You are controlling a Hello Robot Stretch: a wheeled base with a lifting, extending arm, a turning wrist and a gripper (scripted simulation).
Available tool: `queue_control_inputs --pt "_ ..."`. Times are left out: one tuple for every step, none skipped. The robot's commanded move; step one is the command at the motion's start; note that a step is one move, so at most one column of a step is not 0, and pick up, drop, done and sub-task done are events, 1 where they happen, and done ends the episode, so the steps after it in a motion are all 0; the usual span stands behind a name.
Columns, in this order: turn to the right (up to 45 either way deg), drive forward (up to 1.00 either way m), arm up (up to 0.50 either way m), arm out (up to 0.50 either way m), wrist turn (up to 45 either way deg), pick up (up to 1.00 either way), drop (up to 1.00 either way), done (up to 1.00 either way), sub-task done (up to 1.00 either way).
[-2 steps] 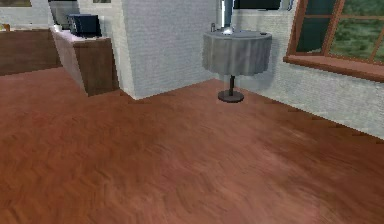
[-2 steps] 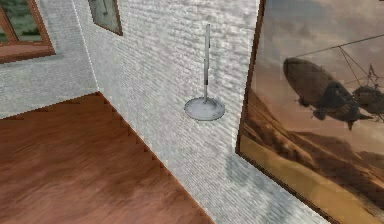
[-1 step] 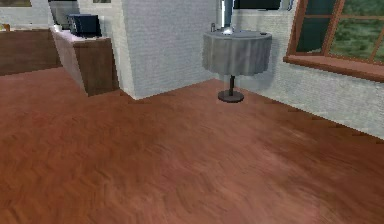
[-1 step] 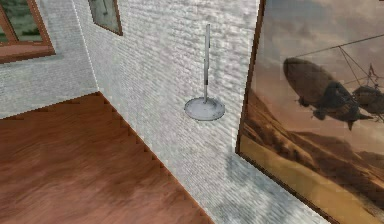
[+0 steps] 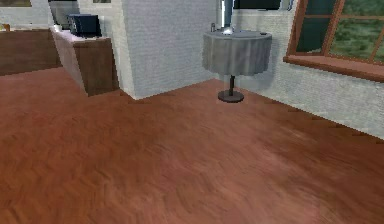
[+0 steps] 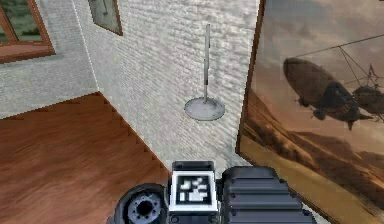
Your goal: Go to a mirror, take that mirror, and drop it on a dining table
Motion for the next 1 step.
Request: queue_control_inputs --pt "0.0 0.0 0.0 0.34 0.0 0.0 0.0 0.0 0.0"
